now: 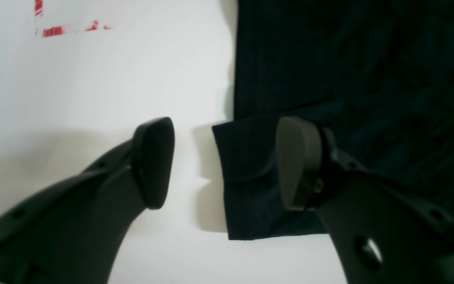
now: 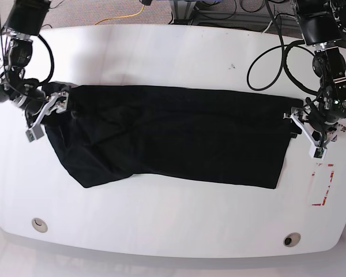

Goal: Layout the t-shirt on the table in an organized manner, then fold the t-shirt properly
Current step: 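Grasp the shirt edge with the right gripper and pull it outward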

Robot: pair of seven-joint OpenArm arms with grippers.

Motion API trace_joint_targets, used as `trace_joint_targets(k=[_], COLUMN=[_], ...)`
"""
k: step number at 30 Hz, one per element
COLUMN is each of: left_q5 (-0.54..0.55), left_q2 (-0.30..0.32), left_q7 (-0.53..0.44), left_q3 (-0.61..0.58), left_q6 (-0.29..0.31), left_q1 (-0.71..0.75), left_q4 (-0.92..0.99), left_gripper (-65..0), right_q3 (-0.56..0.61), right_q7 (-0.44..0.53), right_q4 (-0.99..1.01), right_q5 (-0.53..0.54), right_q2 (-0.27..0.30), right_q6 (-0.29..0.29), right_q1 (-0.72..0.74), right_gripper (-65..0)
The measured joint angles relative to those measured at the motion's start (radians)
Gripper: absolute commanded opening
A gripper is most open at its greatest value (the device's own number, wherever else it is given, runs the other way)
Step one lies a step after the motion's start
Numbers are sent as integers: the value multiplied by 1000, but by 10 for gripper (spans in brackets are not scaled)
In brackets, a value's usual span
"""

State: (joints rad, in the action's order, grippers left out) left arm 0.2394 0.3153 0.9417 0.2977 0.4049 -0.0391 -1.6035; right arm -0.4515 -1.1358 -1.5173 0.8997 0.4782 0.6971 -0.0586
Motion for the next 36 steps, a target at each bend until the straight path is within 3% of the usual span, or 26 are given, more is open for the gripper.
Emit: trace_joint_targets(k=[5, 7, 9, 13, 16, 27, 36], left_q5=[1, 0, 0, 0, 1, 0, 0], left_q2=[-1, -2, -1, 0, -2, -2, 1], left_q7=[0, 0, 0, 0, 0, 0, 0], left_q3=[0, 0, 0, 0, 0, 0, 0], left_q6=[0, 0, 0, 0, 0, 0, 0], left_q1=[-2, -2, -2, -2, -3, -2, -2], left_q4=[0, 0, 0, 0, 0, 0, 0], left_gripper=[-265, -265, -265, -265, -265, -265, -265], right_q3=[2, 0, 3, 37, 43, 47, 51], right_q7=[-15, -8, 3, 5, -1, 0, 7], right_q4=[7, 6, 6, 6, 6, 13, 133], right_q5=[-11, -7, -20, -74, -117, -195, -223], right_q2=[-18, -15, -13, -11, -29, -85, -116], right_q6=[-1, -1, -2, -16, -20, -16, -16], right_q1=[10, 22, 37, 53, 61, 98, 142], right_gripper=[-331, -350, -322, -179, -116, -111, -113])
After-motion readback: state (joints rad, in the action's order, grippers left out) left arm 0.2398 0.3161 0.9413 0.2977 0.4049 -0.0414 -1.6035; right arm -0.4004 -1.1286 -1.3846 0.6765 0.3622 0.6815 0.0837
